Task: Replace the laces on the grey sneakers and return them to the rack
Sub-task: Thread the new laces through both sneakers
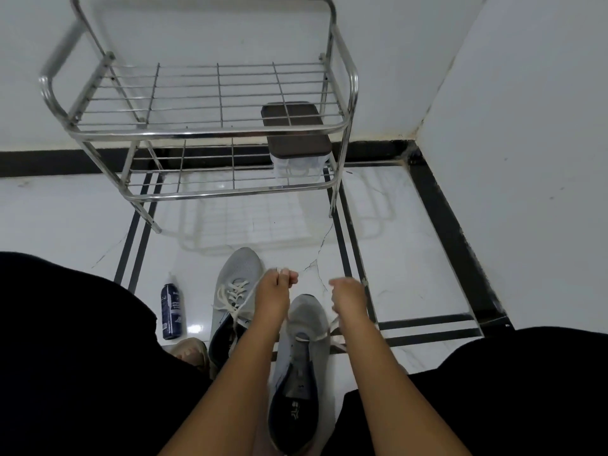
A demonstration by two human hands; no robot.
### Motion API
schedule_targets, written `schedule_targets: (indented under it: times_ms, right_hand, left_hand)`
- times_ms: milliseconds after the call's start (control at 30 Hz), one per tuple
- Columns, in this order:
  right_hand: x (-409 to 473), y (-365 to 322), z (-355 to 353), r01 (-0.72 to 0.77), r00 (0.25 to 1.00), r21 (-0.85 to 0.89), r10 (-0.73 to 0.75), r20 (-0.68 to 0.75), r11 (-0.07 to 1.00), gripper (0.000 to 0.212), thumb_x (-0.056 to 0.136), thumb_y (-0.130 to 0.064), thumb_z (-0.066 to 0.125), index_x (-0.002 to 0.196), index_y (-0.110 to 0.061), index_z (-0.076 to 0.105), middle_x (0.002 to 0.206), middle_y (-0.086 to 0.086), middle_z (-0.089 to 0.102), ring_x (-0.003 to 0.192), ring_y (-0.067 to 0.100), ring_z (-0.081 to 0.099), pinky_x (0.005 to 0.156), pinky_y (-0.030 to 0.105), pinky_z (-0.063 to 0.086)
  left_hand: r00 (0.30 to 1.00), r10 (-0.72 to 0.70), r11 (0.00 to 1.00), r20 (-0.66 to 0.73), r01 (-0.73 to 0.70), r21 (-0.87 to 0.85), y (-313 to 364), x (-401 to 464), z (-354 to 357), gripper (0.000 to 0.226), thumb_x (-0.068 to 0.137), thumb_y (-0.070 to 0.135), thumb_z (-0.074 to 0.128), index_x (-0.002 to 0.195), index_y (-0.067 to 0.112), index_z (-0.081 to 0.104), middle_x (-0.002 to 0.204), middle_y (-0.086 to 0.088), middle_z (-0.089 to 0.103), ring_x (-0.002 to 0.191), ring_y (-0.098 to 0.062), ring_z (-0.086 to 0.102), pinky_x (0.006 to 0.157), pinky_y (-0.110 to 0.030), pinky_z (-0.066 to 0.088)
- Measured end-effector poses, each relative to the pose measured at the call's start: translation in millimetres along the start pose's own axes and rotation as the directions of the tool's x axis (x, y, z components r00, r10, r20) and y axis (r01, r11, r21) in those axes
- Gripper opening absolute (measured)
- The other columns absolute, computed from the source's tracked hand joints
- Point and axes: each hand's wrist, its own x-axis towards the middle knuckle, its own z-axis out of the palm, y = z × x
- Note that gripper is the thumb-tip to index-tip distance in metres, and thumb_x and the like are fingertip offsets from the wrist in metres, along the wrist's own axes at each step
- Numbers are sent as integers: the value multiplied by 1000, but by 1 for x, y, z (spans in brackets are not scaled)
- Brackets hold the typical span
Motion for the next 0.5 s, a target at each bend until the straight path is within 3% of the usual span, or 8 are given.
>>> schedule_targets:
  times_ms: [167,233,367,500]
  right_hand:
    - [-41,-87,-29,338,941,71,-336,-33,938,21,92,-17,52,97,-19,72,97,1,65,94,20,58,93,40,49]
    - [-62,-120,-45,454,891,14,-453,-29,891,18,92,-20,59,103,-18,73,106,2,70,101,20,62,96,38,51]
    - [-102,-175,-79,677,734,-142,-677,61,722,20,90,-14,63,108,-13,73,107,2,72,102,15,64,97,32,49]
    - [-130,-214,-105,747,662,-113,-748,45,655,13,88,-14,66,97,-18,73,93,0,73,92,14,68,89,29,52]
  left_hand:
    - [971,203,978,123,-208,27,77,-16,-22,30,103,17,38,94,6,64,91,-5,65,85,-15,61,76,-20,45]
    - [952,258,964,165,-265,23,107,-22,-31,30,103,18,39,95,5,65,88,-3,65,80,-10,61,74,-13,45]
    - [917,329,943,224,-330,-35,165,-31,-44,29,102,20,42,86,13,66,84,0,67,79,-8,63,83,-23,49]
    - [869,386,916,310,-401,-15,207,-38,-57,25,101,18,46,93,10,68,90,-2,69,88,-14,64,90,-28,50]
